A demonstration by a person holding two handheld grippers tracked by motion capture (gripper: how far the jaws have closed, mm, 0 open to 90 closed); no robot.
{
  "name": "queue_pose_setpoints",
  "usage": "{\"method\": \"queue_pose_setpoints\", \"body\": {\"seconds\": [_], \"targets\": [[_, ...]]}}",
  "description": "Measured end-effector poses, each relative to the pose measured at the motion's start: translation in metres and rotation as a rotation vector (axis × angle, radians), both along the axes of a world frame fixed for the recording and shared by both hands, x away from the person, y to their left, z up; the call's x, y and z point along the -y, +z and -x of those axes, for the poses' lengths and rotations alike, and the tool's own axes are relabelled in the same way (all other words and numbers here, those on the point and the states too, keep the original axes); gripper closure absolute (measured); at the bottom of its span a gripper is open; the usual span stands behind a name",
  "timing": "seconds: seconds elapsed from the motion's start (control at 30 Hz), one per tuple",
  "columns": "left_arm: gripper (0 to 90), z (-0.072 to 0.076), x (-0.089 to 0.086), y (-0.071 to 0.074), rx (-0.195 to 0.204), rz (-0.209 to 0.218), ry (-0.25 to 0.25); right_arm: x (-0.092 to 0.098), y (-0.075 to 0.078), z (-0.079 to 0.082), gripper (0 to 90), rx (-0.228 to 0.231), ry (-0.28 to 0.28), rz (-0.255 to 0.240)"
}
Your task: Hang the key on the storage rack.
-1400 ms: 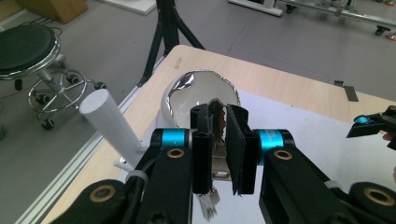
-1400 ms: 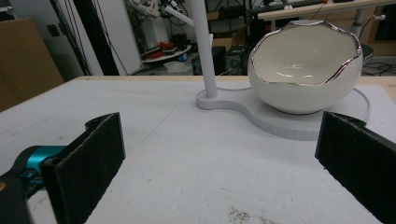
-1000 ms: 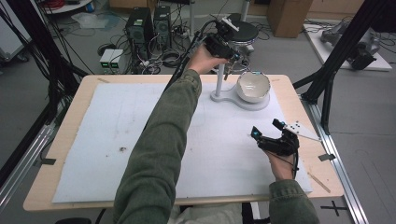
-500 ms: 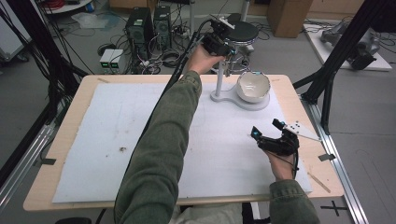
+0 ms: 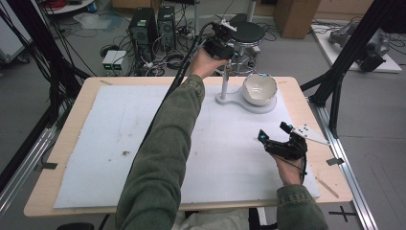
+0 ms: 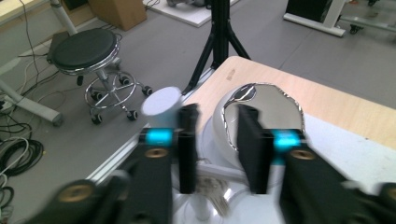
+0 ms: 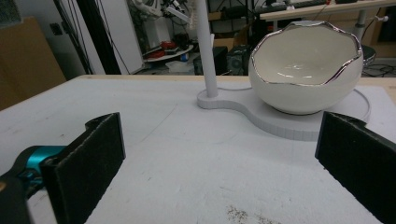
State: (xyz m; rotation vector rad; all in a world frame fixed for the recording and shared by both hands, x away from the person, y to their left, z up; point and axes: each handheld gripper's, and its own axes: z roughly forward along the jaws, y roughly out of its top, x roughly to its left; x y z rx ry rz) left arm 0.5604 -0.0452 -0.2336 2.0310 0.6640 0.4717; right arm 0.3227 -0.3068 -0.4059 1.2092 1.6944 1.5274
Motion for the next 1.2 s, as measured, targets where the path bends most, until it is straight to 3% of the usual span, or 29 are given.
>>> {"method": "queue_pose_setpoints", "body": {"seconds": [0.03,0.13,0.17,0.3,0.33,0.37,0.4,0.47,0.67,0.7,1.03,1.2], "targets": [[65.5,0.001,-0.001,0.001,-0.008,0.011,-0.005,0.000,0.000,0.000,0.5,0.000,0.000,0.000],[49.4,0.004,-0.003,0.005,-0.013,0.031,-0.010,0.000,0.000,0.000,0.5,-0.001,0.001,0.000],[49.4,0.005,-0.004,0.006,-0.019,0.036,-0.015,0.000,0.000,0.000,0.5,-0.001,0.001,0.000],[31.8,0.009,-0.008,0.009,-0.041,0.046,-0.038,0.000,0.000,0.001,0.5,-0.003,0.002,-0.002],[31.8,0.010,-0.009,0.010,-0.042,0.042,-0.039,0.000,0.000,0.001,0.5,-0.003,0.002,-0.002],[24.9,0.011,-0.010,0.010,-0.042,0.036,-0.039,-0.001,0.000,0.001,0.5,-0.005,0.004,-0.005],[24.9,0.012,-0.010,0.010,-0.045,0.038,-0.042,-0.001,0.000,0.001,0.5,-0.005,0.004,-0.005],[16.3,0.014,-0.013,0.012,-0.040,0.020,-0.038,-0.001,0.000,0.000,0.5,-0.005,0.004,-0.005],[10.9,0.024,-0.016,0.016,-0.010,-0.044,0.005,-0.002,0.000,0.000,0.5,-0.005,0.009,0.005],[2.9,0.026,-0.019,0.017,-0.011,-0.036,0.012,-0.002,0.000,0.000,0.5,-0.005,0.011,0.005],[1.6,0.047,-0.030,0.030,0.011,-0.027,-0.043,-0.002,0.000,0.001,0.5,-0.008,0.011,0.002],[1.6,0.065,-0.032,0.036,0.032,-0.059,-0.089,-0.003,0.000,0.001,0.5,0.003,0.015,0.011]]}}
